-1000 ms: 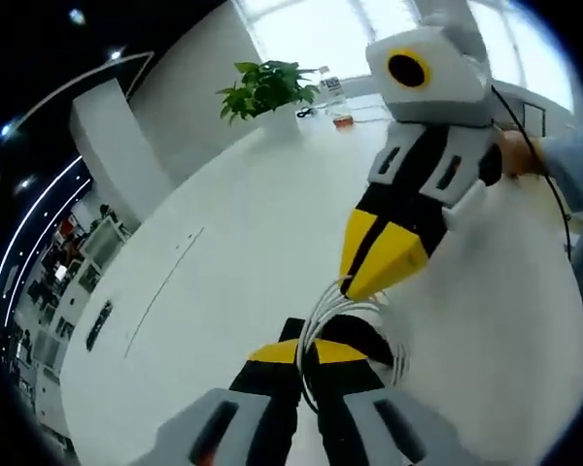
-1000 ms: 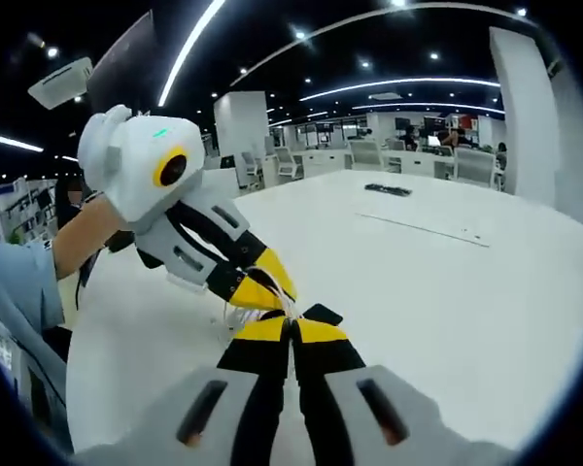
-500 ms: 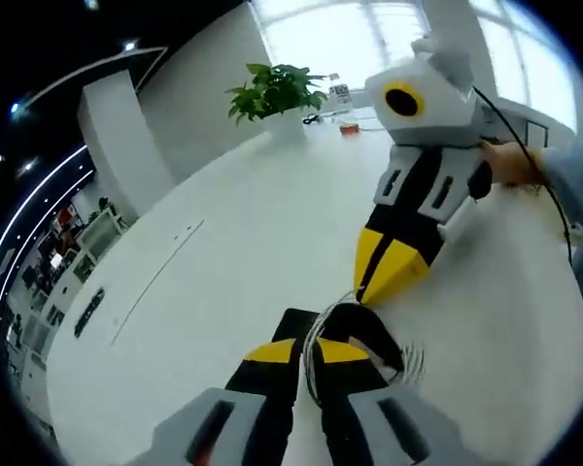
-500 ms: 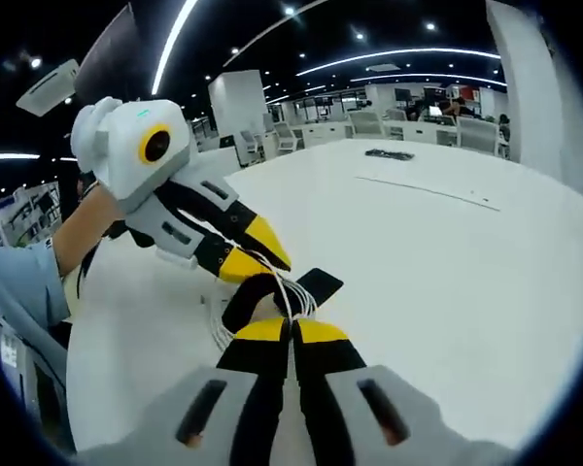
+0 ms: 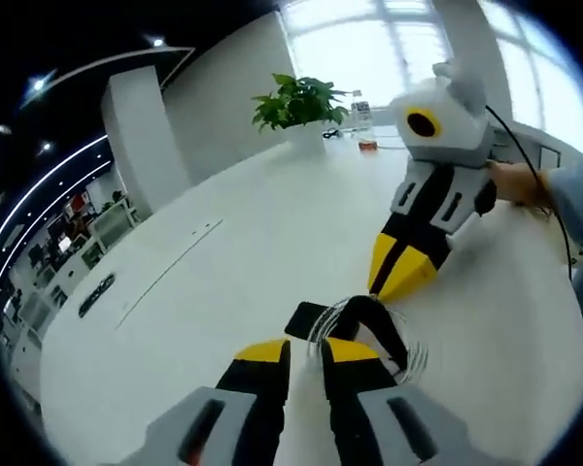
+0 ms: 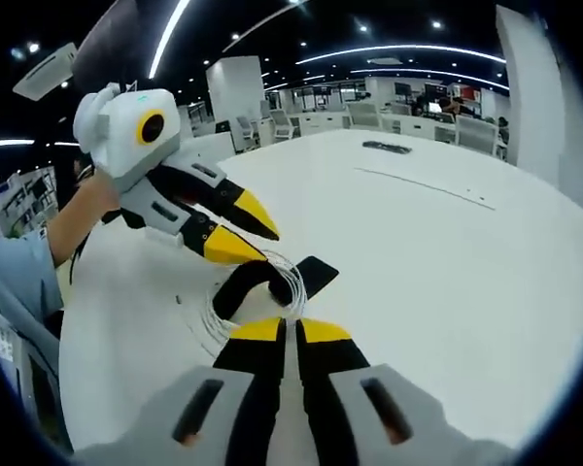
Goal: Peel open the Velcro strap on the desktop, arrange the wired earphones neatly onto it, and close the Velcro strap to secure them.
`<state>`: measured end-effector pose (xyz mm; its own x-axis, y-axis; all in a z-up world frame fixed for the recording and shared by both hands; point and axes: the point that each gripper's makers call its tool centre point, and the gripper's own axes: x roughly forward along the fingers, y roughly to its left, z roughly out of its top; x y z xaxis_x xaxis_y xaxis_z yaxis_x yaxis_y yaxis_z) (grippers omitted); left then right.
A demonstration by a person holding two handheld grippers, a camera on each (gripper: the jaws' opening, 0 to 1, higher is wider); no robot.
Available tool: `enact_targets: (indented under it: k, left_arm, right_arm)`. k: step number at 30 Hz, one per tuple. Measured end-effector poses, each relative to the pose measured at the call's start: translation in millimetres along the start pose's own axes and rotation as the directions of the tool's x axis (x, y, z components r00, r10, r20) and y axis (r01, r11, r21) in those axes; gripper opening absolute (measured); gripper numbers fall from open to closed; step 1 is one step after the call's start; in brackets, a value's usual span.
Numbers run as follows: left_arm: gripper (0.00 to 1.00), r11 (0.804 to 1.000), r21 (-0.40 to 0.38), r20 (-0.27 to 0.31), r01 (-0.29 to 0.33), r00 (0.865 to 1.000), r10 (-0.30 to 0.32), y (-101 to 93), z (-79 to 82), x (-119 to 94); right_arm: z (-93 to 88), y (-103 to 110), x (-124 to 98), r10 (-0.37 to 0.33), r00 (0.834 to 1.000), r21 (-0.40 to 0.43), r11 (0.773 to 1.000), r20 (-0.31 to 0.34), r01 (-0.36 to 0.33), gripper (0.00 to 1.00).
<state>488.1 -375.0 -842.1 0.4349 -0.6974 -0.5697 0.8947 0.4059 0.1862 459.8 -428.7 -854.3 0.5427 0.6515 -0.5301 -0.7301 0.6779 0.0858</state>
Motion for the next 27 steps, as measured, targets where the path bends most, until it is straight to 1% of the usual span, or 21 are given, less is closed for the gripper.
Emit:
enact_targets:
  k: [3, 5, 6, 8, 9, 11, 12, 14, 15, 16, 18, 21, 25, 27]
  left_arm:
    - [0.17, 1.000, 0.009, 0.018, -0.014, 1.000, 0.014, -2.4, 1.7, -6.6]
    - [0.16, 1.000, 0.013, 0.032, -0.020, 0.999, 0.019, -5.2, 4.2, -9.2]
    - [0.15, 1.000, 0.020, 0.044, -0.016, 0.999, 0.015, -8.4, 6.4, -10.1]
    - [0.15, 1.000, 0.018, 0.058, 0.016, 0.998, -0.017, -18.6, 8.9, -8.8]
    - [0.15, 0.999, 0.016, 0.054, 0.034, 0.998, -0.035, -25.4, 7.6, -7.2]
    - [0.15, 0.998, 0.019, 0.044, 0.053, 0.998, -0.054, -34.8, 3.2, -3.2]
    - [0.15, 0.998, 0.025, 0.036, 0.058, 0.998, -0.059, -38.6, 0.1, -1.3]
    - [0.14, 0.998, 0.036, 0.024, 0.058, 0.998, -0.059, -41.5, -4.4, 0.1]
    - [0.14, 0.998, 0.038, 0.022, 0.056, 0.998, -0.057, -41.4, -6.0, 0.2]
    - [0.13, 0.998, 0.035, 0.023, 0.060, 0.998, -0.061, -41.4, -6.6, -0.1]
    - [0.13, 0.996, 0.007, 0.022, 0.093, 0.995, -0.093, -46.2, -8.0, -0.2]
    - [0.13, 0.994, -0.012, 0.023, 0.111, 0.994, -0.111, -49.2, -9.0, 0.1]
    - [0.11, 0.991, -0.030, 0.015, 0.133, 0.991, -0.132, -53.9, -11.6, -1.1]
    - [0.11, 0.987, -0.048, 0.002, 0.152, 0.988, -0.152, -58.3, -15.0, -1.4]
  right_arm:
    - [2.3, 1.8, -2.3, 0.003, 1.000, -0.007, 1.000, 0.012, -0.003, 0.08]
    - [9.7, 1.0, -3.1, -0.001, 0.999, -0.026, 1.000, 0.047, 0.002, 0.08]
    - [16.8, 3.7, -2.6, 0.017, 0.996, -0.048, 0.999, 0.085, -0.013, 0.08]
    - [20.2, 5.9, -1.2, 0.031, 0.994, -0.065, 0.998, 0.101, -0.024, 0.08]
    - [21.3, 6.9, 0.7, 0.033, 0.994, -0.077, 0.997, 0.105, -0.025, 0.09]
    - [21.3, 2.6, 6.6, 0.008, 0.995, -0.102, 0.995, 0.100, 0.002, 0.11]
    - [20.5, 2.3, 10.5, 0.015, 0.996, -0.120, 0.993, 0.092, -0.004, 0.11]
    - [19.7, 3.1, 13.2, 0.030, 0.995, -0.128, 0.992, 0.091, -0.018, 0.11]
    - [22.0, 5.6, 14.0, 0.051, 0.993, -0.134, 0.990, 0.109, -0.036, 0.11]
    - [24.8, 6.6, 14.7, 0.067, 0.989, -0.136, 0.990, 0.132, -0.049, 0.11]
    - [29.5, 4.9, 16.0, 0.082, 0.983, -0.112, 0.992, 0.163, -0.064, 0.11]
    - [35.5, -0.4, 17.3, 0.084, 0.977, -0.091, 0.994, 0.194, -0.068, 0.10]
    - [38.9, -4.1, 22.8, 0.083, 0.976, -0.106, 0.992, 0.200, -0.063, 0.09]
    - [40.6, -6.0, 24.7, 0.081, 0.976, -0.099, 0.993, 0.201, -0.062, 0.08]
